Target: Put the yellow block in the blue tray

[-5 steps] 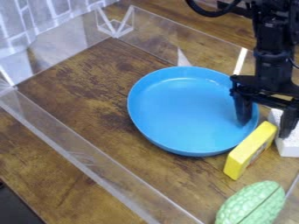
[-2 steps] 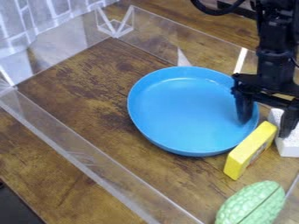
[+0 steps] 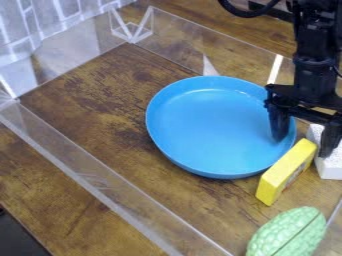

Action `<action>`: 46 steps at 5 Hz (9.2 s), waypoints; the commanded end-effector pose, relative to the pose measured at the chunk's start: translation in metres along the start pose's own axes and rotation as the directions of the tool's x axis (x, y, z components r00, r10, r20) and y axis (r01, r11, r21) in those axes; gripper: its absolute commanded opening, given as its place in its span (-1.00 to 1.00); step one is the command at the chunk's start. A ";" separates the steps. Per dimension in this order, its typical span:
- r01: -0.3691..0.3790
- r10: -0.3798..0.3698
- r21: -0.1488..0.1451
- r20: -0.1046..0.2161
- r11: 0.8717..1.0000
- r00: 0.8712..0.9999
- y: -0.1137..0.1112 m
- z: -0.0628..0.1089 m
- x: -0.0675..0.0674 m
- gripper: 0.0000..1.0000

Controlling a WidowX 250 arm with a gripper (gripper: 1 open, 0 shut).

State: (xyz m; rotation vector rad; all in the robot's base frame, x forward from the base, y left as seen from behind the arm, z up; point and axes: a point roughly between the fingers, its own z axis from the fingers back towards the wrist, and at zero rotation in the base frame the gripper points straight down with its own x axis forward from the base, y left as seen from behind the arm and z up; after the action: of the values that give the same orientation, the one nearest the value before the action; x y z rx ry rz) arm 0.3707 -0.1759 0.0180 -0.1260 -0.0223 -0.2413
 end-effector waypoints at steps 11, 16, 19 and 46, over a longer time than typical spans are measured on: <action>0.072 -0.058 0.065 -0.202 0.995 0.978 0.005 0.007 -0.060 -1.00; 0.085 -0.080 0.035 -0.132 0.996 0.988 0.009 0.025 -0.049 -1.00; 0.082 -0.079 0.018 -0.126 0.996 0.989 0.013 0.025 -0.048 1.00; 0.238 -0.239 -0.057 -0.434 0.970 0.869 -0.028 0.033 -0.063 -1.00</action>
State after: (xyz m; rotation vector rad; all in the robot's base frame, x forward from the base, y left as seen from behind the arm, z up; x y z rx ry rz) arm 0.2988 -0.1715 0.0290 -0.0452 0.4871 -0.4667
